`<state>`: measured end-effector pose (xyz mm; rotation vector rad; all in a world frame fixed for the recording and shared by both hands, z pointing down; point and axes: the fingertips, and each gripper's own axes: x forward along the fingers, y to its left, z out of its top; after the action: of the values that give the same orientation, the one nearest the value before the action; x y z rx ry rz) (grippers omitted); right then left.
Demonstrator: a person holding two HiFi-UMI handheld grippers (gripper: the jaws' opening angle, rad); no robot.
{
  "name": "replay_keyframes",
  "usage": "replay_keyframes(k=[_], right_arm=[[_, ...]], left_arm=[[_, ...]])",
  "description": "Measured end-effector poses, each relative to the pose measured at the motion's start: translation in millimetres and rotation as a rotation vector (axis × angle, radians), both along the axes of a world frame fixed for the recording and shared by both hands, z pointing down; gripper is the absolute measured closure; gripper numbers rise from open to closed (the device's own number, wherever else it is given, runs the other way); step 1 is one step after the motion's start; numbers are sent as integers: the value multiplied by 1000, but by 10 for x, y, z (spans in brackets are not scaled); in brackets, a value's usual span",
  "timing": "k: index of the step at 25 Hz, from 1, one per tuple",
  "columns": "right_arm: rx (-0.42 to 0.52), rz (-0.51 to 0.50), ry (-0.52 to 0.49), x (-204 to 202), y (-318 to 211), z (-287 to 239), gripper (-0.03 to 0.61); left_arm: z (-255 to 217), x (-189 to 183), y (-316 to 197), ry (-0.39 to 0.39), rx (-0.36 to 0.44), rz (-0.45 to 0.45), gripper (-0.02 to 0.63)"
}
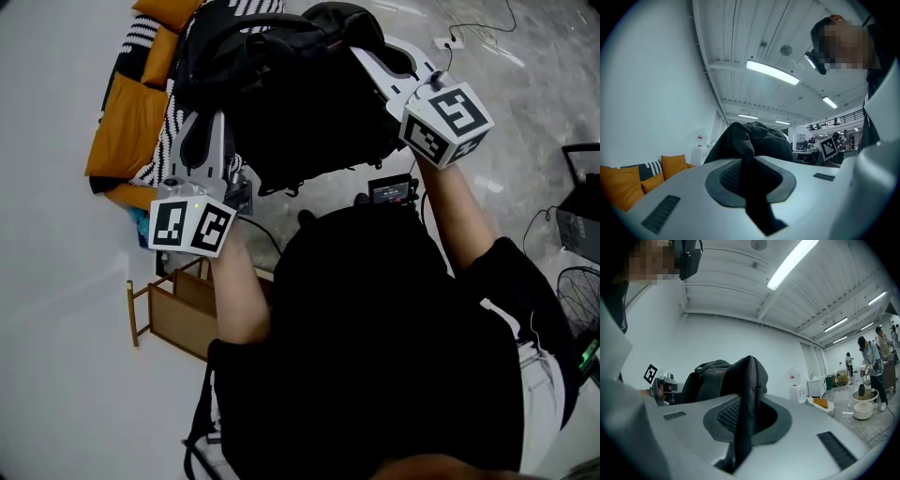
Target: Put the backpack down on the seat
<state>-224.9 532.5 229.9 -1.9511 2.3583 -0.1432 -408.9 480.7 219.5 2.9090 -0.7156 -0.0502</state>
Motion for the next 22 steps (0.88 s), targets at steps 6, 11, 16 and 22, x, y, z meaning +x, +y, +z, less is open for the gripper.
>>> replay_keyframes(k=[6,11,16,22], right_arm=[[-47,-21,6,10,31,-49,532],[-71,-30,20,193,255,-147,532],[-102,-13,35,49,261,-477,532],[-101,39,43,-5,225,-479,532]], left_arm=[[13,7,59,-7,-47,-34,561],[-17,184,304,1,-83,-52,561],[-262,39,298,29,-121,-19,561],[-265,2,196,41,-115,41,561]])
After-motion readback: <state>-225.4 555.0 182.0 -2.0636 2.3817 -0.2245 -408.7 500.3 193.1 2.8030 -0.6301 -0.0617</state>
